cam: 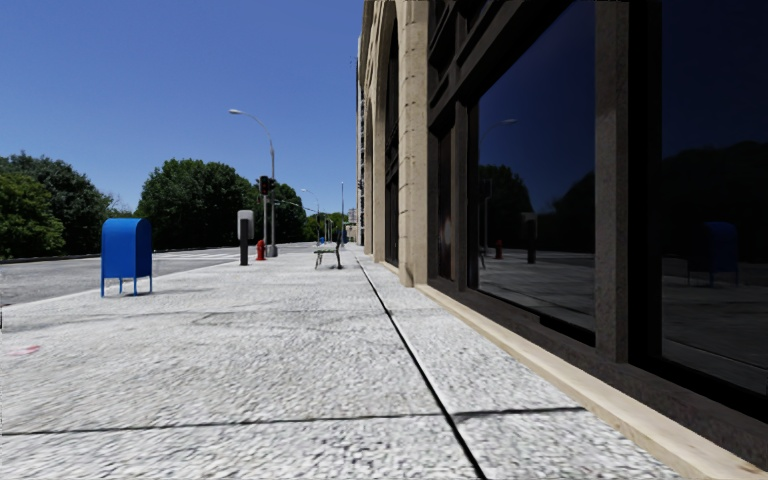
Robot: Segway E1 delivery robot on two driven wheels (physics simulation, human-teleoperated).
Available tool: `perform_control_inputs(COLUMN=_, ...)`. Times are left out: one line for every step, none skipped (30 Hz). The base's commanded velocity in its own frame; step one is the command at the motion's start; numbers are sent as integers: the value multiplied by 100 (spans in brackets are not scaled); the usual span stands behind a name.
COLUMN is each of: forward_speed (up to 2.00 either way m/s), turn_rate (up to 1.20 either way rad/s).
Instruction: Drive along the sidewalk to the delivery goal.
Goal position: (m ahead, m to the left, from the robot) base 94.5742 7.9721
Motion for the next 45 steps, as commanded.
perform_control_inputs(forward_speed=200, turn_rate=0)
perform_control_inputs(forward_speed=200, turn_rate=0)
perform_control_inputs(forward_speed=200, turn_rate=0)
perform_control_inputs(forward_speed=200, turn_rate=0)
perform_control_inputs(forward_speed=200, turn_rate=0)
perform_control_inputs(forward_speed=200, turn_rate=0)
perform_control_inputs(forward_speed=200, turn_rate=0)
perform_control_inputs(forward_speed=200, turn_rate=0)
perform_control_inputs(forward_speed=200, turn_rate=0)
perform_control_inputs(forward_speed=200, turn_rate=0)
perform_control_inputs(forward_speed=200, turn_rate=0)
perform_control_inputs(forward_speed=200, turn_rate=0)
perform_control_inputs(forward_speed=200, turn_rate=0)
perform_control_inputs(forward_speed=200, turn_rate=0)
perform_control_inputs(forward_speed=200, turn_rate=4)
perform_control_inputs(forward_speed=200, turn_rate=5)
perform_control_inputs(forward_speed=200, turn_rate=5)
perform_control_inputs(forward_speed=200, turn_rate=5)
perform_control_inputs(forward_speed=200, turn_rate=7)
perform_control_inputs(forward_speed=200, turn_rate=10)
perform_control_inputs(forward_speed=200, turn_rate=10)
perform_control_inputs(forward_speed=200, turn_rate=13)
perform_control_inputs(forward_speed=200, turn_rate=15)
perform_control_inputs(forward_speed=200, turn_rate=16)
perform_control_inputs(forward_speed=200, turn_rate=16)
perform_control_inputs(forward_speed=200, turn_rate=17)
perform_control_inputs(forward_speed=200, turn_rate=17)
perform_control_inputs(forward_speed=200, turn_rate=19)
perform_control_inputs(forward_speed=200, turn_rate=19)
perform_control_inputs(forward_speed=200, turn_rate=20)
perform_control_inputs(forward_speed=200, turn_rate=21)
perform_control_inputs(forward_speed=200, turn_rate=21)
perform_control_inputs(forward_speed=200, turn_rate=21)
perform_control_inputs(forward_speed=200, turn_rate=21)
perform_control_inputs(forward_speed=200, turn_rate=21)
perform_control_inputs(forward_speed=200, turn_rate=21)
perform_control_inputs(forward_speed=200, turn_rate=23)
perform_control_inputs(forward_speed=200, turn_rate=24)
perform_control_inputs(forward_speed=200, turn_rate=24)
perform_control_inputs(forward_speed=200, turn_rate=24)
perform_control_inputs(forward_speed=200, turn_rate=24)
perform_control_inputs(forward_speed=200, turn_rate=24)
perform_control_inputs(forward_speed=200, turn_rate=24)
perform_control_inputs(forward_speed=200, turn_rate=24)
perform_control_inputs(forward_speed=200, turn_rate=24)
